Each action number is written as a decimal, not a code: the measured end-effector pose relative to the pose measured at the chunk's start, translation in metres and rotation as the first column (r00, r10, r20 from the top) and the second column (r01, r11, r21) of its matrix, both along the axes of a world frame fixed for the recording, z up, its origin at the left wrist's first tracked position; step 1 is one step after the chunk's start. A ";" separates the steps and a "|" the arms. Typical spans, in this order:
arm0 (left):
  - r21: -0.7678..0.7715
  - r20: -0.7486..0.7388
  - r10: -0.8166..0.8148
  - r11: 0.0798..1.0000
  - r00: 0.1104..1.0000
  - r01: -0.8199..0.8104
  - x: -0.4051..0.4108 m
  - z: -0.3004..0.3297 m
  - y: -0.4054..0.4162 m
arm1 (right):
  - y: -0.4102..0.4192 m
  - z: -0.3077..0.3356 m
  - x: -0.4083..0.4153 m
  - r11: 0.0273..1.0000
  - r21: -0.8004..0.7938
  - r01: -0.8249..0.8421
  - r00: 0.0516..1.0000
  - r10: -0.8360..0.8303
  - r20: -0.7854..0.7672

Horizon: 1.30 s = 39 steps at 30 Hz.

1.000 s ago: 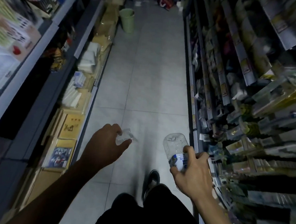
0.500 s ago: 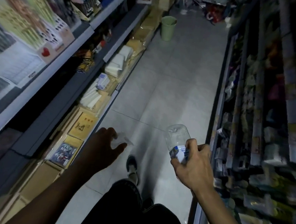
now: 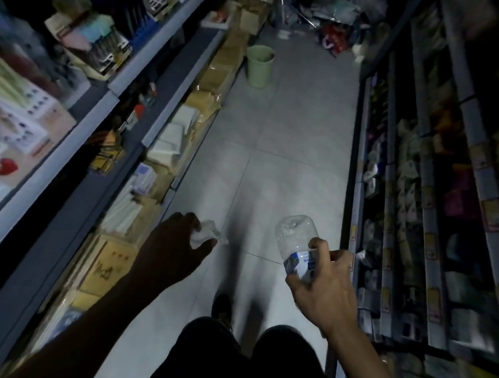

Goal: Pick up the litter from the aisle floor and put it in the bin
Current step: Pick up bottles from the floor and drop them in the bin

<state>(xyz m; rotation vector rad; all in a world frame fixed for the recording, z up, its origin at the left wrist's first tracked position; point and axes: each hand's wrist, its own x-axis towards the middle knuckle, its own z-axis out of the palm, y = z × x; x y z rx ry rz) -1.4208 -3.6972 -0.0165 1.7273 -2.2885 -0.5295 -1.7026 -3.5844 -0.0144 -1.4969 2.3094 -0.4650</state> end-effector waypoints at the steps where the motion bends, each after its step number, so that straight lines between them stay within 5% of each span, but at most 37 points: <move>1: -0.002 0.000 -0.027 1.000 1.000 0.027 -0.009 0.001 -0.016 | -0.008 0.000 -0.005 1.000 0.010 0.025 1.000 -0.025 -0.005; 19: -0.025 0.027 -0.262 0.965 0.965 0.263 -0.247 0.011 -0.243 | -0.168 -0.018 -0.191 0.967 0.040 0.250 0.962 -0.253 0.106; 39: 0.103 0.049 0.158 0.981 0.986 -0.162 -0.248 -0.001 -0.453 | -0.505 -0.012 -0.270 0.986 -0.107 -0.128 0.990 0.134 0.049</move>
